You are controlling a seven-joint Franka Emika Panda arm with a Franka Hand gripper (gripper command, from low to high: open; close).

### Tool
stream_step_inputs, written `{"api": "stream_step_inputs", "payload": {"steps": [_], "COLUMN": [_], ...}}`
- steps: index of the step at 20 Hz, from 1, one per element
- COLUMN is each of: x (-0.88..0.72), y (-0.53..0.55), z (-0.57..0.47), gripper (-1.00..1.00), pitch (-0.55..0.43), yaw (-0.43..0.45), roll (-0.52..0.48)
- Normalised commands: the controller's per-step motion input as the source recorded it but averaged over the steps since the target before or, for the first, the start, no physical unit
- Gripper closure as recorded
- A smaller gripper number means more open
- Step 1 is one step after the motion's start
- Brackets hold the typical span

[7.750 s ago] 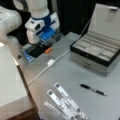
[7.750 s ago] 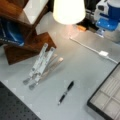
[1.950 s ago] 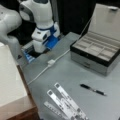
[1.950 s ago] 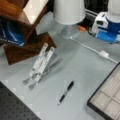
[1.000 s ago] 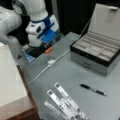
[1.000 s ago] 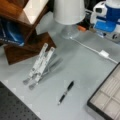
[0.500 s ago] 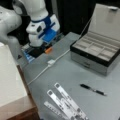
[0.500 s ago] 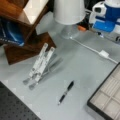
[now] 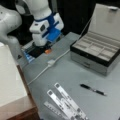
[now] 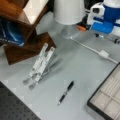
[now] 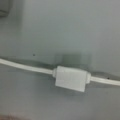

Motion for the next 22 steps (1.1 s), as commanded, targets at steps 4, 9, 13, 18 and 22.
{"api": "stream_step_inputs", "payload": {"steps": [4,9,13,18,22], "x": [0.58,0.48,0.46,0.44,0.4], "y": [-0.08,-0.13,-0.14,-0.1,-0.1], "z": [0.41,0.42,0.45,0.42,0.33], "gripper": [-1.0,-1.0,-1.0,-1.0,-1.0], "pitch": [0.3,0.326,0.359,0.386,0.363], "yaw": [0.055,0.05,0.047,0.065,0.081], "roll": [-0.074,-0.092,-0.126,-0.161,-0.133]}}
